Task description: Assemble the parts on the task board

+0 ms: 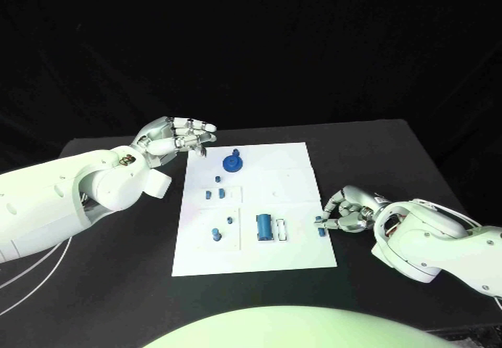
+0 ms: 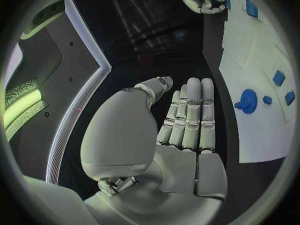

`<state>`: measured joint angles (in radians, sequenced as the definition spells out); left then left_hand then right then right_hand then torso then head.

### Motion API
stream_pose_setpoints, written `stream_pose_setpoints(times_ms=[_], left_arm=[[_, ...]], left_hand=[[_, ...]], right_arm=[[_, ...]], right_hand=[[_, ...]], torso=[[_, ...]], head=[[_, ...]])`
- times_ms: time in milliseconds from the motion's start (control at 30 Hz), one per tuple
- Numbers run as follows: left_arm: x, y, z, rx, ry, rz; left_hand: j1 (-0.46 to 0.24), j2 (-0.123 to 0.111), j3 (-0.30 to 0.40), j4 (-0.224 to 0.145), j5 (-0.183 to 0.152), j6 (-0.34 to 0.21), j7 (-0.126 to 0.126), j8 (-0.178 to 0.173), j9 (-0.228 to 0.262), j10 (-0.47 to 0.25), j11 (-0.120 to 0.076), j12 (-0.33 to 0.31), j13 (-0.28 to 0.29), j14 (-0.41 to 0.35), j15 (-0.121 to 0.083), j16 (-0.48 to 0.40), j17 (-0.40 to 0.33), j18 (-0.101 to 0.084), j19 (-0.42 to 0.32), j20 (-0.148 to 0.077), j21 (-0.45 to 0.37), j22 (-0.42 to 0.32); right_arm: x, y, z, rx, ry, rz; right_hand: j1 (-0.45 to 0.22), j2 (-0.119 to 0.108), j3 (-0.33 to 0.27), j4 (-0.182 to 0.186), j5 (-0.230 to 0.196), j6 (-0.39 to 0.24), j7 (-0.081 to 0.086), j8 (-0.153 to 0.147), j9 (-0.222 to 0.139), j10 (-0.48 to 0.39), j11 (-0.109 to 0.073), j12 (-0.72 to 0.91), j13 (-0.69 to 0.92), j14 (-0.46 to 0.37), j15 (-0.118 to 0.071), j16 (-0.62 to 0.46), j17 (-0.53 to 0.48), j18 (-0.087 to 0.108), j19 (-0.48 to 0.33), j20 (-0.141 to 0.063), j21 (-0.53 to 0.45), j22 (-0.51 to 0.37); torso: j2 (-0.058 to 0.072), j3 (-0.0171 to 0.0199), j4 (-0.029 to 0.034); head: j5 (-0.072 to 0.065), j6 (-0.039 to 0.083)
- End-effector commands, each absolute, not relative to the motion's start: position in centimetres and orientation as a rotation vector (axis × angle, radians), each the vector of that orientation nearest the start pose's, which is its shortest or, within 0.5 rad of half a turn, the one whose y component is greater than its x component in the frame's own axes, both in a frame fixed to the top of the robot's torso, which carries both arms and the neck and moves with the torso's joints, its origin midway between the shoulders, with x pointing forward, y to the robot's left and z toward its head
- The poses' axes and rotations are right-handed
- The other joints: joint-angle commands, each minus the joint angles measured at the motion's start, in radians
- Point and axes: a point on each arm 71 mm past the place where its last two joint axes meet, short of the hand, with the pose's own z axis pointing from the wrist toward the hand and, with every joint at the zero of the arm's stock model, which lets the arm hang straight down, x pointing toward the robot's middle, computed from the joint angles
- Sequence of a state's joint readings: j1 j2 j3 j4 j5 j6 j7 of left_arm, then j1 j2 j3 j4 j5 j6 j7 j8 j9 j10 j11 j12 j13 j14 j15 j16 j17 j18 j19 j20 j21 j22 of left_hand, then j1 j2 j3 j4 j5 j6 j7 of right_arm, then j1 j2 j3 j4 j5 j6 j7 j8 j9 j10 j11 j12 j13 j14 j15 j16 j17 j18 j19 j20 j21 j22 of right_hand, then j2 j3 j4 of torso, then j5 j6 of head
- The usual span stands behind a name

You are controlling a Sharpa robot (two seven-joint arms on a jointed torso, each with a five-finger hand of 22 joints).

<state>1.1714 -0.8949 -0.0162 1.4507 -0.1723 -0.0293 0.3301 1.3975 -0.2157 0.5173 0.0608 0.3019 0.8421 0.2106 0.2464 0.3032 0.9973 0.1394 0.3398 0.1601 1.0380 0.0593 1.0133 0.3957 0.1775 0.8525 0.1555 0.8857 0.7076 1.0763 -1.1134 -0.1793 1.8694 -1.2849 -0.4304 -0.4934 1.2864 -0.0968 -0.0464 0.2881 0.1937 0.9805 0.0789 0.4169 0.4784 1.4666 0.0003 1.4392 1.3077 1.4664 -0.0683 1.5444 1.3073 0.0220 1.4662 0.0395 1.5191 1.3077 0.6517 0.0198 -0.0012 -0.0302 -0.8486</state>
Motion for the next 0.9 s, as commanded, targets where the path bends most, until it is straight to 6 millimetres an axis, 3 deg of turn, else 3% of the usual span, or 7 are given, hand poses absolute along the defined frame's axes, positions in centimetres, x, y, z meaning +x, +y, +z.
stream_pose_setpoints(times_ms=[33,200,400,700,900], left_arm=[[49.1,23.8,-18.9,-0.938,1.613,-1.629],[49.1,23.9,-18.9,-0.938,1.613,-1.628],[49.0,24.0,-18.9,-0.939,1.613,-1.627],[49.0,24.1,-18.9,-0.94,1.613,-1.625],[49.0,24.1,-18.9,-0.941,1.613,-1.624]], left_hand=[[0.0,0.009,-0.004,0.002,0.0,-0.004,0.0,0.004,-0.001,-0.006,0.0,0.004,0.001,-0.003,0.003,-0.007,-0.001,0.006,0.003,0.003,-0.003,-0.002],[0.0,0.009,-0.004,0.002,0.0,-0.004,0.0,0.004,-0.001,-0.006,0.0,0.004,0.001,-0.003,0.003,-0.007,-0.001,0.006,0.003,0.003,-0.003,-0.002],[0.0,0.009,-0.004,0.002,0.0,-0.004,0.0,0.004,-0.001,-0.006,0.0,0.004,0.001,-0.003,0.003,-0.007,-0.001,0.006,0.003,0.003,-0.003,-0.002],[0.0,0.009,-0.004,0.002,0.0,-0.004,0.0,0.004,-0.001,-0.006,0.0,0.004,0.001,-0.003,0.003,-0.007,-0.001,0.006,0.003,0.003,-0.003,-0.002],[0.0,0.009,-0.004,0.002,0.0,-0.004,0.0,0.004,-0.001,-0.006,0.0,0.004,0.001,-0.003,0.003,-0.007,-0.001,0.006,0.003,0.003,-0.003,-0.002]], right_arm=[[36.9,-25.0,-26.4,0.278,2.019,0.408],[36.9,-24.8,-26.9,0.262,2.033,0.399],[36.9,-24.7,-27.6,0.205,2.052,0.353],[36.6,-24.1,-28.1,0.062,2.061,0.283],[36.5,-23.5,-28.3,0.016,2.054,0.267]], right_hand=[[0.009,-0.002,0.007,0.002,0.002,0.005,0.0,0.004,0.001,0.037,0.003,0.001,0.169,0.091,0.008,0.004,0.198,-0.012,0.091,0.006,0.002,0.25],[0.016,-0.001,0.009,0.0,0.002,0.011,-0.002,0.006,0.001,0.037,0.001,0.001,0.169,0.091,0.006,0.004,0.198,-0.012,0.091,0.006,0.002,0.25],[0.08,-0.01,0.034,-0.003,0.004,0.019,-0.008,0.001,-0.003,0.037,-0.004,-0.001,0.169,0.091,0.001,0.004,0.197,-0.012,0.091,0.002,0.003,0.251],[0.151,-0.056,0.082,-0.005,0.005,0.033,-0.01,-0.005,-0.011,0.034,-0.006,-0.007,0.167,0.091,-0.001,0.003,0.198,-0.013,0.092,0.0,0.005,0.251],[0.179,-0.067,0.103,-0.005,0.005,0.037,-0.009,-0.009,-0.015,0.033,-0.006,-0.009,0.166,0.091,-0.001,0.003,0.198,-0.013,0.092,-0.001,0.007,0.251]], torso=[[0.001,-0.0017,0.001],[0.002,-0.0025,0.0008],[0.001,-0.0022,0.0008],[0.001,-0.0016,0.0002],[0.001,-0.0024,0.0003]], head=[[0.0,0.0],[0.0,-0.002],[0.001,-0.006],[0.002,-0.006],[0.0,-0.005]])
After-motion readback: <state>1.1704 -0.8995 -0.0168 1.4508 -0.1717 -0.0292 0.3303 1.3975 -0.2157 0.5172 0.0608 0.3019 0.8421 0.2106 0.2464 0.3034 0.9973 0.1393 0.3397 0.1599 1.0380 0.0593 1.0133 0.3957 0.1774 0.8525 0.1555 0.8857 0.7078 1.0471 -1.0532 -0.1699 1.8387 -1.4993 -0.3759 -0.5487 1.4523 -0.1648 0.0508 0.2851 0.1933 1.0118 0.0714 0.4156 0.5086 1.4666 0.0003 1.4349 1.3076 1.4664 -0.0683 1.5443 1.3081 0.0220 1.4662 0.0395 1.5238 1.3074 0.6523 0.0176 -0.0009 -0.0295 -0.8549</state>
